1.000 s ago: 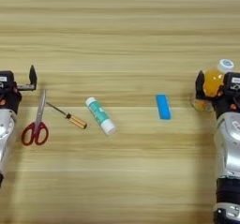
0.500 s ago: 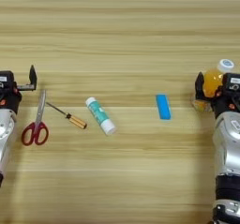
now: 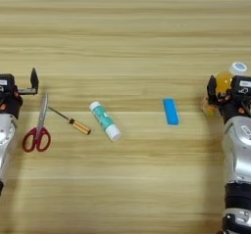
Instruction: Move the objects on the table
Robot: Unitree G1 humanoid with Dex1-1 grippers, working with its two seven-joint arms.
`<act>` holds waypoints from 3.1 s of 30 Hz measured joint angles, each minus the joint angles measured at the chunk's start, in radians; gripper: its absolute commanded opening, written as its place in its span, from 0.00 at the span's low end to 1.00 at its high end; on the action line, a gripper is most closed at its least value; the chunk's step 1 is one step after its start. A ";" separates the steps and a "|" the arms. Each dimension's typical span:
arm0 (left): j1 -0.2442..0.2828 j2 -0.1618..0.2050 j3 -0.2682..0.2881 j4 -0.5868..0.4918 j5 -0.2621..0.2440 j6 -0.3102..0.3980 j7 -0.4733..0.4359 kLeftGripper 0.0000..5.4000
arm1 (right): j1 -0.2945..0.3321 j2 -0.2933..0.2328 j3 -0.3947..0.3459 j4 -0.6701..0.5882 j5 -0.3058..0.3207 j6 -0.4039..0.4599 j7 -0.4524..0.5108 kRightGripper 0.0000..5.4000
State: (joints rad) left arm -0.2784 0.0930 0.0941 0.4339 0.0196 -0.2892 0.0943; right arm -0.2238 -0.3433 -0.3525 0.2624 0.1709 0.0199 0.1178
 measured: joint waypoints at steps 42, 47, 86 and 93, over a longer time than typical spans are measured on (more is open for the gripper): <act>0.012 -0.103 -0.492 -0.183 0.094 0.064 -0.437 1.00 | 0.138 0.065 0.188 -0.575 0.009 0.233 0.032 0.66; -0.024 -0.121 -0.545 -0.103 0.132 0.066 -0.459 1.00 | 0.165 0.071 0.256 -0.599 0.001 0.243 0.068 0.66; -0.102 -0.189 -0.442 0.089 0.075 0.018 -0.450 1.00 | 0.227 0.148 0.472 -0.731 -0.025 0.308 0.122 0.66; -0.104 -0.190 -0.442 0.097 0.075 0.019 -0.450 1.00 | 0.228 0.150 0.472 -0.731 -0.025 0.320 0.122 0.66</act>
State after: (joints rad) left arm -0.3822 -0.0972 -0.3483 0.5309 0.0945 -0.2704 -0.3560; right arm 0.0038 -0.1931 0.1196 -0.4689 0.1458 0.3401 0.2395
